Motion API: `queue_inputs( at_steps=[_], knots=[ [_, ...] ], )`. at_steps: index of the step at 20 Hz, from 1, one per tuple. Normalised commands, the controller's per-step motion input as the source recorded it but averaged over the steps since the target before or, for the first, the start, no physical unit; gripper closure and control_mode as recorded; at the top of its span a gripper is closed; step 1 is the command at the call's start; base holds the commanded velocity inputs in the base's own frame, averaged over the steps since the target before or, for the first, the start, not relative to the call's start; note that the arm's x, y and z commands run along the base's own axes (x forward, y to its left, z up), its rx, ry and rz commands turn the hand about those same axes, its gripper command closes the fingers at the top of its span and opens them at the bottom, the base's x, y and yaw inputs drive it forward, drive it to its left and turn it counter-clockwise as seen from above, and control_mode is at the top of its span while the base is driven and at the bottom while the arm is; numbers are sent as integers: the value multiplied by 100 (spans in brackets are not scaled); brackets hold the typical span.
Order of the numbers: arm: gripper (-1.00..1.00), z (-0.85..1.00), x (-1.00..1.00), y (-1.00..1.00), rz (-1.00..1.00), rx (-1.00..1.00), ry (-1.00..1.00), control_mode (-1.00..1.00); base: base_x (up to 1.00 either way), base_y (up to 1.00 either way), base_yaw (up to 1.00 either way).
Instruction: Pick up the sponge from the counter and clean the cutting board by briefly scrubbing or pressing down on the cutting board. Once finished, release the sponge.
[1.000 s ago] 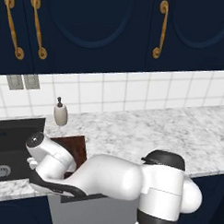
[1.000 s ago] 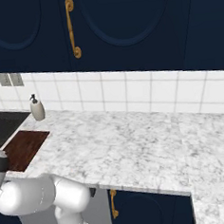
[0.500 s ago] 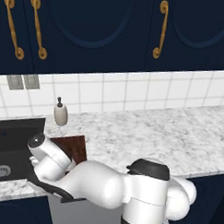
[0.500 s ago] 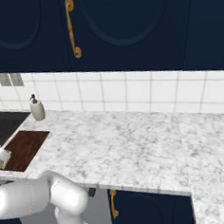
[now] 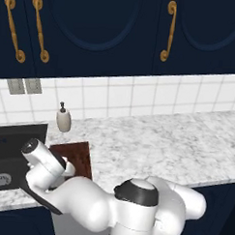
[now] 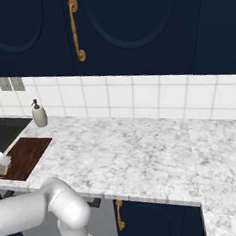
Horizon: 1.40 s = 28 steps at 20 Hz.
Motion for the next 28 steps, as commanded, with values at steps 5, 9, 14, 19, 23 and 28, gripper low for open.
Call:
queue_inputs(
  at_steps=[5, 9, 14, 19, 23, 28],
  knots=[
    [100, -54, 17, 0, -1, 0, -18, -100, 0, 0, 0],
    [100, -61, 29, -18, 0, 0, -16, -100, 0, 0, 0],
    [100, -57, 46, -41, 0, 2, -11, -100, 0, 0, 0],
    [100, -51, 47, -62, 0, 7, -4, -100, 0, 0, 0],
    [100, -57, 50, -78, 0, 9, -7, -100, 0, 0, 0],
    [100, -35, 47, -49, -1, 3, -11, -100, 0, 0, 0]
  ],
)
